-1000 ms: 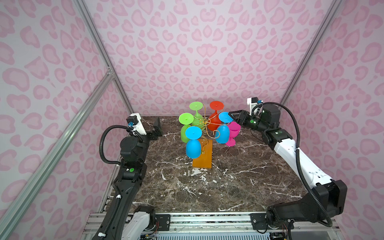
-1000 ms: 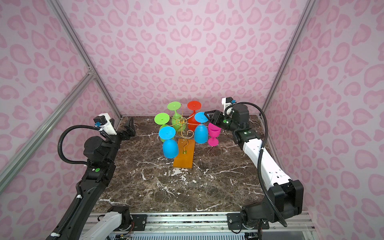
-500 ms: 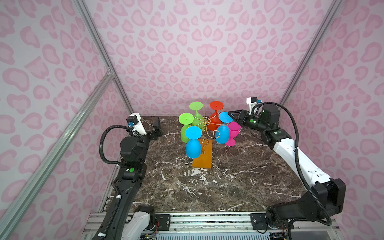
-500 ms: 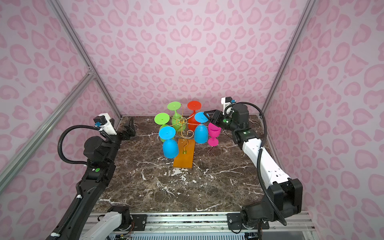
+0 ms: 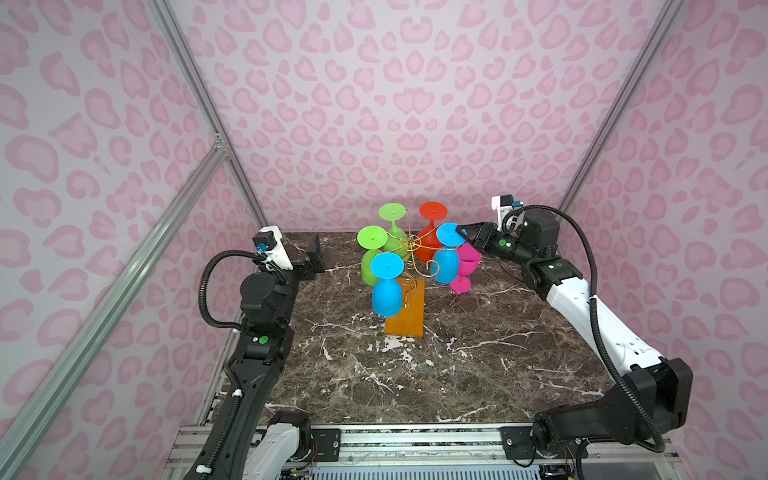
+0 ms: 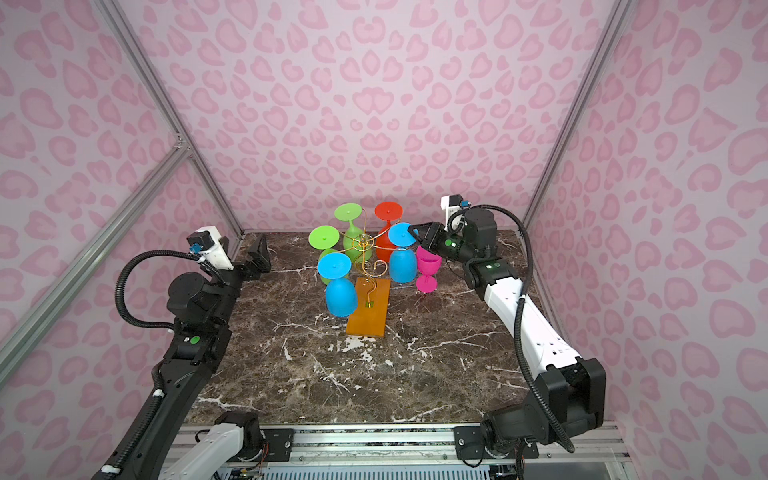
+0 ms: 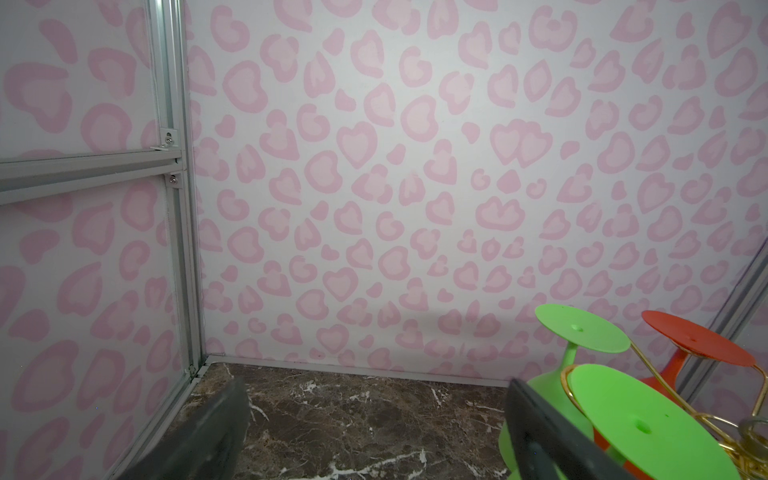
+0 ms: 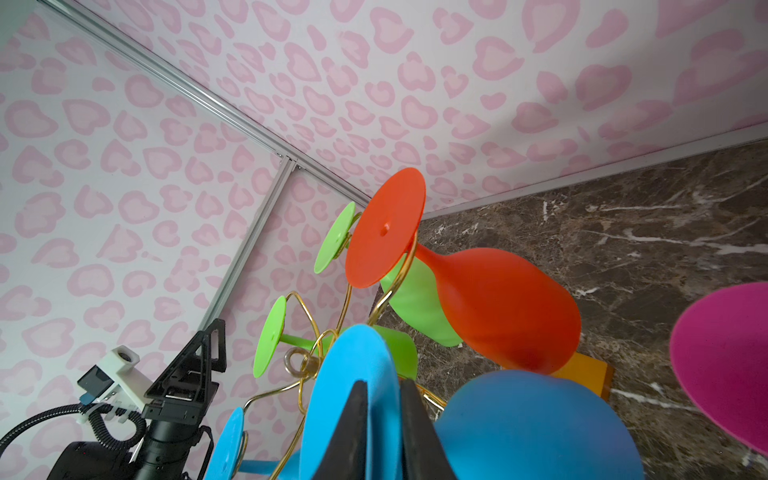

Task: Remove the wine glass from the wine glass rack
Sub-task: 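Raise the right gripper and draw it back from the glass, then move the right gripper to the cyan glass foot on the rack and grasp it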

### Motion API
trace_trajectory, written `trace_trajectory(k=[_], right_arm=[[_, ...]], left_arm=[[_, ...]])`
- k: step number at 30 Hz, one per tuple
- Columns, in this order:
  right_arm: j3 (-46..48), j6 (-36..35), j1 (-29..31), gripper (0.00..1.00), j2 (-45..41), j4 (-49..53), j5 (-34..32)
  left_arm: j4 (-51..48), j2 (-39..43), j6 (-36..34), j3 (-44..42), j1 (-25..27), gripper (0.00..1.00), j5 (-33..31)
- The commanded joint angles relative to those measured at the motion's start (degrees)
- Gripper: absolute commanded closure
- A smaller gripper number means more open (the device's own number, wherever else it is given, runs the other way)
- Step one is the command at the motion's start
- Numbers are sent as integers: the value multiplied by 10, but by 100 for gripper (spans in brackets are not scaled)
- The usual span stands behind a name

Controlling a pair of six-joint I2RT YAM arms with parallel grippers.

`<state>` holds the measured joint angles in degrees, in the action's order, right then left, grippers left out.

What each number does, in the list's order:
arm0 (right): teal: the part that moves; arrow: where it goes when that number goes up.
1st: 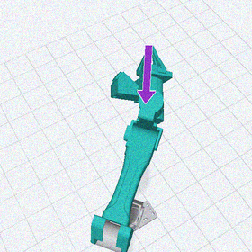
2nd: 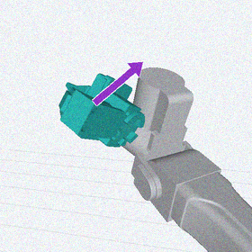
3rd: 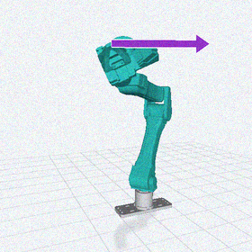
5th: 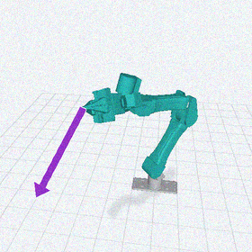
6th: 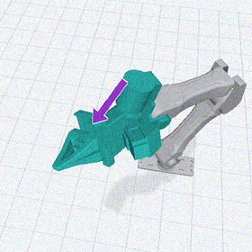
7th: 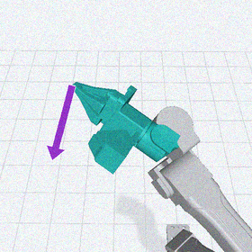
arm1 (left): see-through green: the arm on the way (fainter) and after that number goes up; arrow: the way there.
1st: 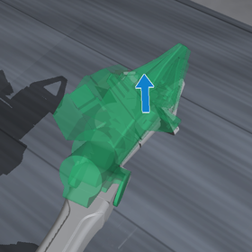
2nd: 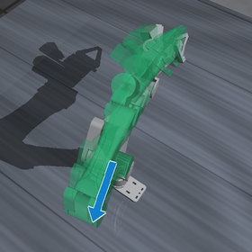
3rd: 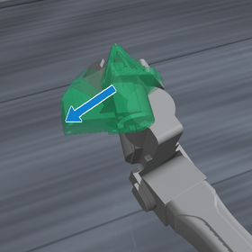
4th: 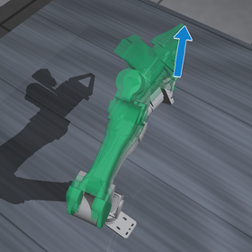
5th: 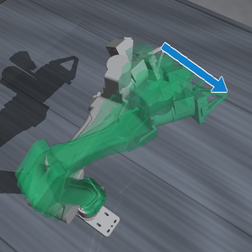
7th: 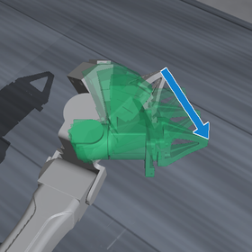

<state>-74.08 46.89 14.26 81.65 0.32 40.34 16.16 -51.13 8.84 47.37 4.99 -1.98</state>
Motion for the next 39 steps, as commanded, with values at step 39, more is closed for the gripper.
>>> trace_trajectory(k=[39], right_arm=[[26,112,-2,100,-26,-117,31]], left_arm=[[9,6,-3,-3,-1,3,-3]])
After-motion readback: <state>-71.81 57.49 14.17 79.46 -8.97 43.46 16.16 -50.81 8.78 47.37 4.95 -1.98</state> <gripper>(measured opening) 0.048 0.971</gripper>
